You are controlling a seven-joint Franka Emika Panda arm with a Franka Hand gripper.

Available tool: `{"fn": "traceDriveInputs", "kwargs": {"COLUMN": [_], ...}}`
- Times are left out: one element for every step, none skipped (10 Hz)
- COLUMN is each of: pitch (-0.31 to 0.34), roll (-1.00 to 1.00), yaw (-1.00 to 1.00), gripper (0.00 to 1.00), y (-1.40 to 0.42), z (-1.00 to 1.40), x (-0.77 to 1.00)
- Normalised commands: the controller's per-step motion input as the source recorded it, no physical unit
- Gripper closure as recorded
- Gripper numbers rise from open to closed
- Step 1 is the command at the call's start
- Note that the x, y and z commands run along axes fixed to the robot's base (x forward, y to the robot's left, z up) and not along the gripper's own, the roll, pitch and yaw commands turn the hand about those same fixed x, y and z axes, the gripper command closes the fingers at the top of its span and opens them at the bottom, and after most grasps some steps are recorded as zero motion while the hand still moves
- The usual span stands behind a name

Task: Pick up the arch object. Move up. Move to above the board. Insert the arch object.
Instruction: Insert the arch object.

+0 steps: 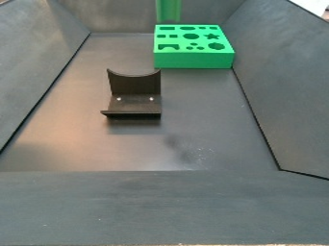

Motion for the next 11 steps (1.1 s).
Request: {"fn": "traceDriveInputs", "kwargs": {"pitch": [-0.014, 0.0, 0.01, 0.003, 0.0, -0.027, -0.034, -0.06, -0.063, -0.14, -0.187], "roll": [0.28, 0.49, 0.5, 0.3, -0.03, -0.06, -0.14, -0.17, -0.17, -0.18, -0.2], "yaw": [0.0, 0.0, 0.0, 0.0, 0.0, -0.01, -0.04, 0.0, 0.0, 0.0, 0.0], "gripper": [1.0, 1.0, 1.0, 1.0, 1.0, 1.0, 1.0, 1.0, 1.0, 1.0, 1.0], "y": [-0.34, -0.28, -0.18, 0.0, 0.16, 0.39, 0.37, 0.2, 0.0, 0.0, -0.03], "z": [-0.74, -0.38, -0.13, -0.25, -0.14, -0.3, -0.24, -0.11, -0.03, -0.03, -0.08], "x": [0.42, 0.21, 0.0, -0.09, -0.22, -0.32, -0.24, -0.17, 0.0, -0.05, -0.11]}}
